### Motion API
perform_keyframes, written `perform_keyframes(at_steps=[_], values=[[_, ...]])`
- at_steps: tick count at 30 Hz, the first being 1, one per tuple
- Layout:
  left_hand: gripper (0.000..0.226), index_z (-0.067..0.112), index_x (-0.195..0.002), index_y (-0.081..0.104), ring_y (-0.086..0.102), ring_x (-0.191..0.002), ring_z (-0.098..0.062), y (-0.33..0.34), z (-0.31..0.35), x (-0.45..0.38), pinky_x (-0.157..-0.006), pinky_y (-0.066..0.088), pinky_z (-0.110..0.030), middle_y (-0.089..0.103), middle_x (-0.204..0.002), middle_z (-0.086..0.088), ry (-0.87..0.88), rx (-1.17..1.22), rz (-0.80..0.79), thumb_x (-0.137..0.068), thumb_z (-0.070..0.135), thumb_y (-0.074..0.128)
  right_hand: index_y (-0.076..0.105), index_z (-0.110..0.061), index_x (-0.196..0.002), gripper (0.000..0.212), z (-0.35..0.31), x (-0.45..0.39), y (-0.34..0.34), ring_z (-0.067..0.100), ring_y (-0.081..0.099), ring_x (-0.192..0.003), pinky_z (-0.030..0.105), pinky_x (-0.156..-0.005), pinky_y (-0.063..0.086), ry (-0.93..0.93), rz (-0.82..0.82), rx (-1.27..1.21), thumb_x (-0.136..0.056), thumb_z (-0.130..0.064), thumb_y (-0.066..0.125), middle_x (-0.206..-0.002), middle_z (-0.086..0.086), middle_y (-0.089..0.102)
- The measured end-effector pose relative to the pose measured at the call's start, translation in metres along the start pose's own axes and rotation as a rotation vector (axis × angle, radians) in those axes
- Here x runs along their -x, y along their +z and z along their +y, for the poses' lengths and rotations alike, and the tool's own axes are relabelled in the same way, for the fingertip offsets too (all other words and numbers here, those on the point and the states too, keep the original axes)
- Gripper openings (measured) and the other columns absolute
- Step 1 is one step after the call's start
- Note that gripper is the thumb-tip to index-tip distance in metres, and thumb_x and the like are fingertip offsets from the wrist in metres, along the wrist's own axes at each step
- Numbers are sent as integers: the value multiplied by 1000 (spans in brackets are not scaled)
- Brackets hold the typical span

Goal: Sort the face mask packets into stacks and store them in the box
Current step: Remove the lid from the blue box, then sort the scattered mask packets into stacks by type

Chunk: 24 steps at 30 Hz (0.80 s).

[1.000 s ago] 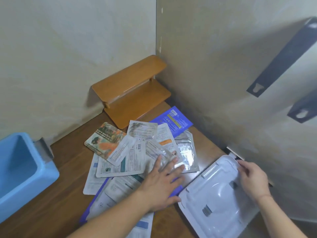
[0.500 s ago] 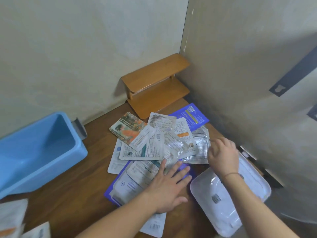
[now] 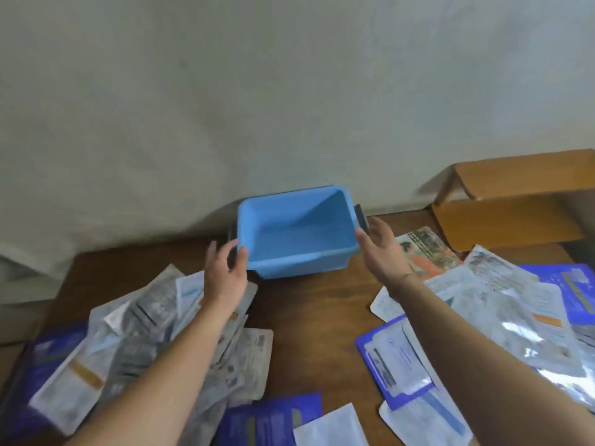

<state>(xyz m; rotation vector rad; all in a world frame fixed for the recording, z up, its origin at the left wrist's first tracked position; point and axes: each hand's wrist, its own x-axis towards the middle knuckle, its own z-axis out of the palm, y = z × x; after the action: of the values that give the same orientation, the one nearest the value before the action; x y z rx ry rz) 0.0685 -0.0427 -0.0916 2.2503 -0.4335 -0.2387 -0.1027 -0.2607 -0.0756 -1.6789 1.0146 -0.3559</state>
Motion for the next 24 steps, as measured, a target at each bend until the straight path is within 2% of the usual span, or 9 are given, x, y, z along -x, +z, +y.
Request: perform_keyframes(at_steps=[1, 3, 6, 8, 12, 15, 17, 22, 24], values=[[44, 19, -140, 50, 48, -130, -25, -1, -2, -1, -105, 43, -42, 45, -147, -11, -13, 16, -62, -99, 35, 52, 32, -22, -146, 73, 1, -4, 3, 24, 50, -127, 50, -102, 46, 20, -19, -15, -85, -58, 51, -143, 1, 48], [47, 22, -143, 45, 61, -109, -16, -2, -2, 4, -88, 49, -29, 57, -136, -7, -20, 58, -106, -98, 34, 53, 37, -24, -142, 63, 4, -7, 10, 24, 58, -114, 51, -89, 55, 39, -25, -31, -85, -45, 52, -133, 1, 54], [47, 26, -142, 44, 60, -87, -1, -1, -2, 16, -63, 44, -9, 57, -135, -3, -47, 109, -78, -97, 32, 56, 50, -20, -131, 42, 6, -1, 15, 24, 65, -99, 44, -74, 61, 76, -9, -32, -89, -19, 52, -119, 4, 60], [46, 26, -140, 46, 60, -81, 3, -2, -4, 25, -56, 44, -6, 57, -133, -2, -44, 137, -58, -96, 31, 59, 52, -20, -128, 40, 9, 9, 13, 24, 65, -98, 42, -72, 61, 92, 0, -46, -89, -13, 51, -116, 4, 61], [50, 31, -140, 46, 63, -84, 4, -6, -15, 52, -68, 56, -17, 56, -136, -2, -26, 174, -80, -93, 35, 62, 55, -17, -128, 40, 18, 40, -1, 23, 67, -93, 38, -68, 61, 86, 3, -30, -89, -12, 53, -112, 3, 62], [50, 30, -139, 48, 64, -82, 8, -11, -22, 81, -64, 52, -8, 53, -139, -1, -19, 202, -107, -92, 32, 64, 56, -17, -129, 38, 29, 71, -11, 23, 68, -92, 36, -66, 62, 60, -2, -23, -91, -13, 57, -118, 2, 60], [50, 29, -137, 49, 66, -84, 10, -15, -27, 105, -67, 54, -10, 53, -138, -2, -16, 253, -120, -91, 27, 67, 56, -17, -128, 37, 38, 93, -16, 23, 68, -93, 38, -69, 62, 62, -4, -29, -91, -13, 58, -121, 3, 60], [48, 31, -131, 50, 68, -98, -8, -21, -38, 148, -75, 57, -17, 52, -134, 1, 32, 335, -116, -89, 16, 69, 52, -18, -134, 41, 54, 130, -21, 19, 68, -94, 34, -69, 62, 69, -12, -3, -93, -18, 59, -126, 0, 57], [48, 30, -132, 49, 68, -97, -5, -22, -39, 151, -74, 57, -16, 51, -134, 3, 50, 342, -103, -89, 17, 68, 53, -19, -133, 40, 52, 130, -21, 18, 67, -94, 32, -68, 62, 49, -14, -3, -94, -19, 58, -128, 0, 56]])
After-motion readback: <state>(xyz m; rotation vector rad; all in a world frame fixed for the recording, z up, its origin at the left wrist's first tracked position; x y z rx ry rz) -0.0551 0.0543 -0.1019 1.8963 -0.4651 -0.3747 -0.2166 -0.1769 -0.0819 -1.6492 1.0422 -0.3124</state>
